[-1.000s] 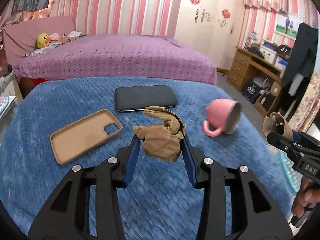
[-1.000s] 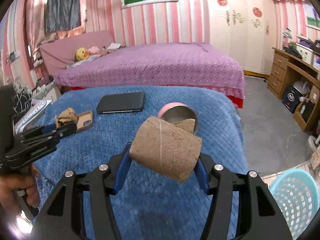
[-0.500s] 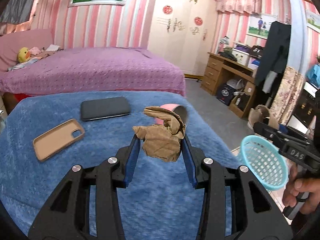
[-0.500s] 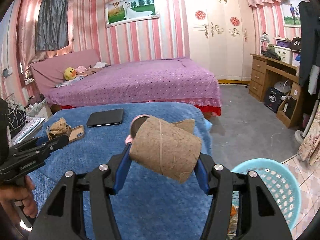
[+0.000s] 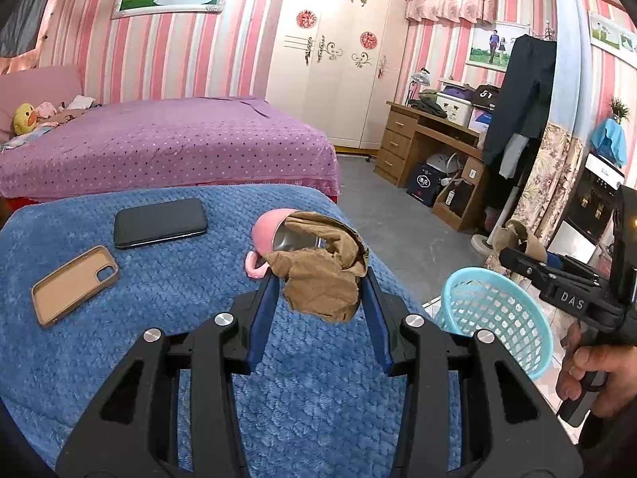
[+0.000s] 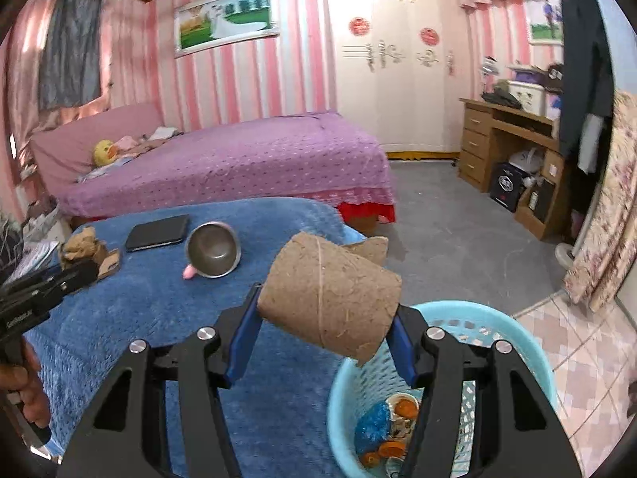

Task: Collect trash
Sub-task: 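Carry the tube and brown paper over to the light-blue wastebasket, then open both tools above the wastebasket to drop tube and paper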

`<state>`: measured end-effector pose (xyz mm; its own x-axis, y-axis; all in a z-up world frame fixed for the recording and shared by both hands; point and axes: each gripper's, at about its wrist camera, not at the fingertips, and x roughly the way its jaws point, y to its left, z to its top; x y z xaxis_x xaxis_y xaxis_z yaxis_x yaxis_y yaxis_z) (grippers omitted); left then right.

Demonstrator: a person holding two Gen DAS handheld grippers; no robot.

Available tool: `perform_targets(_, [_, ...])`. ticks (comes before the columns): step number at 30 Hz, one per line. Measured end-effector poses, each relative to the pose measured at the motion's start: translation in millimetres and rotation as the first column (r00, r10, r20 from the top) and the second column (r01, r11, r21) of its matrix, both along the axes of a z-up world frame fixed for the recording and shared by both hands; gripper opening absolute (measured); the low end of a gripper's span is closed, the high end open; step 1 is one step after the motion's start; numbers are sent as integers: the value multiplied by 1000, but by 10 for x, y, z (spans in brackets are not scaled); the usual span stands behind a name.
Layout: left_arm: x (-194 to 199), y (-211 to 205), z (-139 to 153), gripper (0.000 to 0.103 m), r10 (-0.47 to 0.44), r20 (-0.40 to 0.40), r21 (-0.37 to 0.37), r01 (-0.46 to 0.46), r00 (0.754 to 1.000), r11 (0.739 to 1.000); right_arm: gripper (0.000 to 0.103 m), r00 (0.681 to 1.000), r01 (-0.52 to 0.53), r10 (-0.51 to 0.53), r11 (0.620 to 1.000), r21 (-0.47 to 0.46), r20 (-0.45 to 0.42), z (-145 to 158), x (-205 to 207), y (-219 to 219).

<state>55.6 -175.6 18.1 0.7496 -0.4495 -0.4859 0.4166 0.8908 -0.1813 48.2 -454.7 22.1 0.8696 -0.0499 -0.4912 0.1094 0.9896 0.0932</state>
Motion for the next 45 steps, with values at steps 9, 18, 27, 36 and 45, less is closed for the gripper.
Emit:
perform_targets(9, [-27,-148,39,41,-13,9,-13,13,1000,1000,57,999,39,-40,999,-12,-11,-46,-12,-218])
perform_targets(18, [-88,-417,37,41,-59,24,4,59,998,998,57,994,112,-112,992,-58,3,-20,-137,-344])
perform_targets(27, [-87,-583,-10,41,-83,18,10,82,996,997,57,989,138,-141,988,-70,-34,-104,-161,-549])
perform_targets(36, [-66,-883,-3,41,-137,14,0,137,990,991,57,986,161,-162,986,-35,-42,-137,-245,-740])
perform_targets(45, [-113,-1419,-71,41,-221,0,6,221,975,975,70,962,268,-272,959,-87,-27,-193,-280,-910])
